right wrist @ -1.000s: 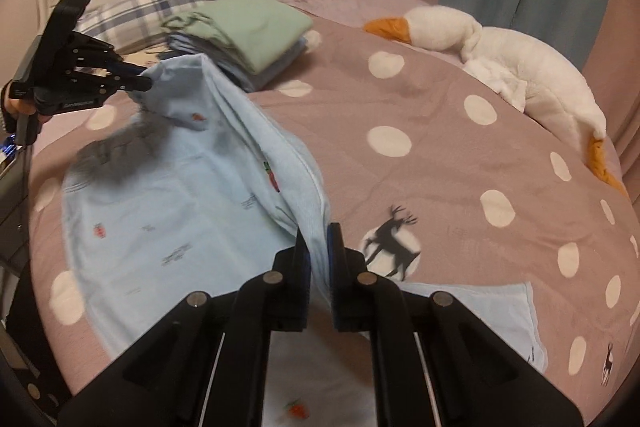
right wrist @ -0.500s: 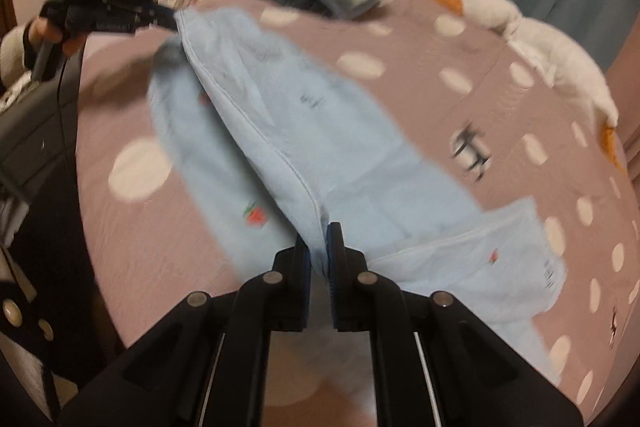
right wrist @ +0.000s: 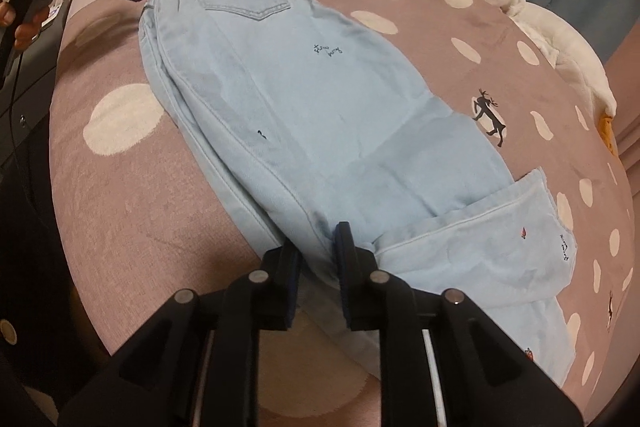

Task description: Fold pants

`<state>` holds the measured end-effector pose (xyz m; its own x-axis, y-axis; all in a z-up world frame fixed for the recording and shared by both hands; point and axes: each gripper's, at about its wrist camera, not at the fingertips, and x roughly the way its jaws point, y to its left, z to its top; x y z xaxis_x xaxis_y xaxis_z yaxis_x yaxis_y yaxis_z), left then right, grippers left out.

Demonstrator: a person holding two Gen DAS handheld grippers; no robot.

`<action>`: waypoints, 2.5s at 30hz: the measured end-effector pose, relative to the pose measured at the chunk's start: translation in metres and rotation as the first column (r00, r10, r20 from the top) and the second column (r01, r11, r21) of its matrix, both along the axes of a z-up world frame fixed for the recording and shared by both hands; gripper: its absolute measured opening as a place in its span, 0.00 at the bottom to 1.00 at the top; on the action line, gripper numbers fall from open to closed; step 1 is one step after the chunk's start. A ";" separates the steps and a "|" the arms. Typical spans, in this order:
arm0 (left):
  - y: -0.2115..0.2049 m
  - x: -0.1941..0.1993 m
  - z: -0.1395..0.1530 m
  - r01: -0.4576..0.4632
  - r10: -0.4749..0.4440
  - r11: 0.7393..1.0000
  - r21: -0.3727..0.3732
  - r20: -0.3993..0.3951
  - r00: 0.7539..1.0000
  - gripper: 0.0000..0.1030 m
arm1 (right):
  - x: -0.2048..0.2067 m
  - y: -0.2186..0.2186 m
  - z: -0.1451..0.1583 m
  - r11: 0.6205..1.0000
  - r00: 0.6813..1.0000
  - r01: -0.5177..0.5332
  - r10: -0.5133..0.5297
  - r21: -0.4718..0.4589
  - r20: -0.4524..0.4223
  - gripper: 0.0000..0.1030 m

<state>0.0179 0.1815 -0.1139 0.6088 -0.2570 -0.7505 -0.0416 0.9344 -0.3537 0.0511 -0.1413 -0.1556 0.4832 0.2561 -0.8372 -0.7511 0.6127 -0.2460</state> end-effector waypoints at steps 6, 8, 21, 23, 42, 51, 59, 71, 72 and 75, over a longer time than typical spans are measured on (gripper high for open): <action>-0.011 0.020 -0.012 -0.077 0.075 0.996 -0.047 -0.042 0.996 0.42 | -0.003 -0.001 0.001 1.000 1.000 0.004 -0.004 0.012 0.005 0.21; -0.009 0.025 -0.015 -0.106 0.103 0.991 -0.079 -0.050 0.993 0.42 | -0.002 -0.001 0.001 1.000 1.000 0.007 -0.007 0.023 -0.002 0.21; 0.000 0.012 -0.007 -0.220 0.219 0.972 -0.087 -0.019 0.976 0.21 | -0.006 -0.001 0.014 0.998 0.999 -0.003 0.000 0.067 0.041 0.09; 0.000 0.008 -0.005 -0.215 0.215 0.973 -0.080 -0.015 0.977 0.21 | -0.010 -0.003 0.022 0.997 0.999 -0.007 0.003 0.083 0.045 0.09; -0.051 -0.009 0.026 -0.069 0.060 0.984 0.162 0.057 0.997 0.21 | 0.013 -0.047 0.017 0.908 0.969 0.223 -0.165 0.355 -0.185 0.32; -0.130 0.027 0.006 0.156 -0.159 0.969 0.191 -0.001 0.987 0.25 | -0.005 -0.053 0.010 0.950 0.960 0.184 -0.120 0.251 -0.251 0.50; -0.164 0.030 -0.018 0.252 -0.242 0.932 0.259 -0.070 0.968 0.25 | 0.088 -0.114 0.041 0.748 0.825 0.560 -0.464 0.355 -0.324 0.53; -0.187 0.029 -0.022 0.307 -0.302 0.919 0.248 -0.057 0.951 0.32 | 0.194 -0.097 -0.003 0.584 0.579 0.805 -0.734 0.108 -0.355 0.07; -0.187 0.028 -0.022 0.310 -0.306 0.919 0.244 -0.056 0.950 0.32 | 0.194 -0.097 -0.005 0.592 0.587 0.799 -0.730 0.106 -0.351 0.07; -0.185 0.026 -0.022 0.316 -0.311 0.919 0.238 -0.057 0.949 0.32 | 0.180 -0.120 0.009 0.534 0.571 0.819 -0.716 0.211 -0.401 0.03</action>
